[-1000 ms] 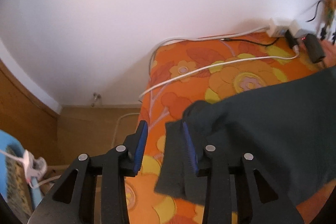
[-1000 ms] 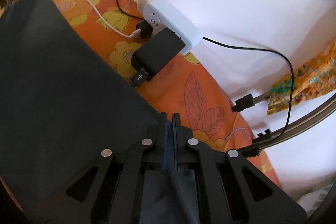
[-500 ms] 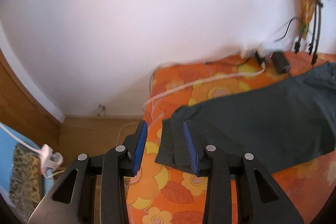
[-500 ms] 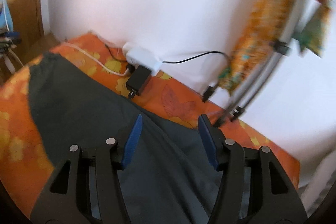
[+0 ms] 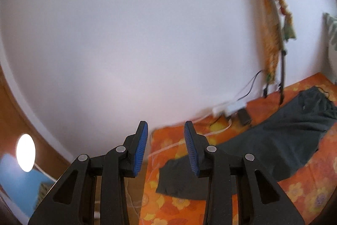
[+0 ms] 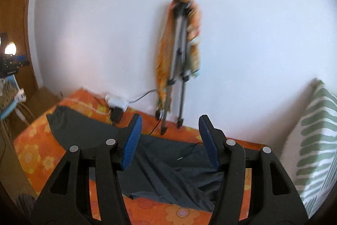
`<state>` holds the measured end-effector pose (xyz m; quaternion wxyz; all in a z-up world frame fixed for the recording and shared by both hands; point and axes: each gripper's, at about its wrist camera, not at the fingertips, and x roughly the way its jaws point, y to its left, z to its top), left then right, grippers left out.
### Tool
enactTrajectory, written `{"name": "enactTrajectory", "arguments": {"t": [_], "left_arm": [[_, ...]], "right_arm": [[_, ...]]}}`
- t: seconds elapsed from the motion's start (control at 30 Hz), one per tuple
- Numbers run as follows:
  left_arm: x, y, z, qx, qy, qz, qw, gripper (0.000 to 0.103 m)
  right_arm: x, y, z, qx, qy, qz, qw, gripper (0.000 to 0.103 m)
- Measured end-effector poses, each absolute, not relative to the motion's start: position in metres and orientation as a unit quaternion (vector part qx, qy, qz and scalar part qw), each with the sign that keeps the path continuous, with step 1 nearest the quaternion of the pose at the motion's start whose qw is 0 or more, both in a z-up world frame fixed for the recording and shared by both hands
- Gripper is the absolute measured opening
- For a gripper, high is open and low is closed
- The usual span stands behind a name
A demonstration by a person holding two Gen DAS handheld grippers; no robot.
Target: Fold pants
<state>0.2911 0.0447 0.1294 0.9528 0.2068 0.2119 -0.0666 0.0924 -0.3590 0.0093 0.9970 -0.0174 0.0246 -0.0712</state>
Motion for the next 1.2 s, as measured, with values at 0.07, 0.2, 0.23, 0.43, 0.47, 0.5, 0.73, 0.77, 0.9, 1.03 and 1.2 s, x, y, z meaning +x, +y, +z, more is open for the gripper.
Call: {"name": "enactTrajectory", "arguments": {"t": [0.07,0.2,0.23,0.43,0.47,0.5,0.73,0.77,0.9,1.03,1.2], "left_arm": [[0.281,0.024,0.144,0.214,0.199,-0.084,0.953,0.034],[0.263,-0.013,0.144,0.217,0.192,-0.126,0.949,0.034],[0.259,-0.024,0.136,0.218,0.193,-0.138,0.947,0.034],[0.239,-0.083,0.071,0.195,0.229,-0.212,0.93,0.034],[0.236,-0.094,0.053,0.188,0.238,-0.228,0.925,0.034],[0.23,-0.104,0.042,0.187,0.243,-0.236,0.922,0.034],[0.207,-0.171,-0.063,0.188,0.288,-0.283,0.895,0.034],[0.204,-0.179,-0.076,0.186,0.294,-0.29,0.891,0.034],[0.189,-0.201,-0.11,0.201,0.312,-0.313,0.874,0.035],[0.184,-0.218,-0.12,0.223,0.311,-0.326,0.864,0.038],[0.19,-0.247,-0.129,0.228,0.321,-0.352,0.849,0.038]], "right_arm": [[0.075,-0.366,0.009,-0.014,0.018,-0.08,0.997,0.059],[0.052,-0.386,-0.004,0.012,0.043,-0.105,0.993,0.059],[0.047,-0.392,-0.009,0.015,0.047,-0.109,0.993,0.059],[0.047,-0.428,-0.047,0.04,0.08,-0.126,0.988,0.059],[0.048,-0.435,-0.054,0.046,0.088,-0.128,0.987,0.059],[0.051,-0.442,-0.064,0.051,0.096,-0.131,0.985,0.059],[0.077,-0.491,-0.149,0.097,0.177,-0.145,0.969,0.059],[0.081,-0.497,-0.159,0.099,0.184,-0.149,0.967,0.059],[0.104,-0.524,-0.201,0.139,0.228,-0.146,0.953,0.059],[0.125,-0.544,-0.234,0.18,0.248,-0.141,0.941,0.062],[0.136,-0.573,-0.267,0.269,0.261,-0.141,0.916,0.07]]}}
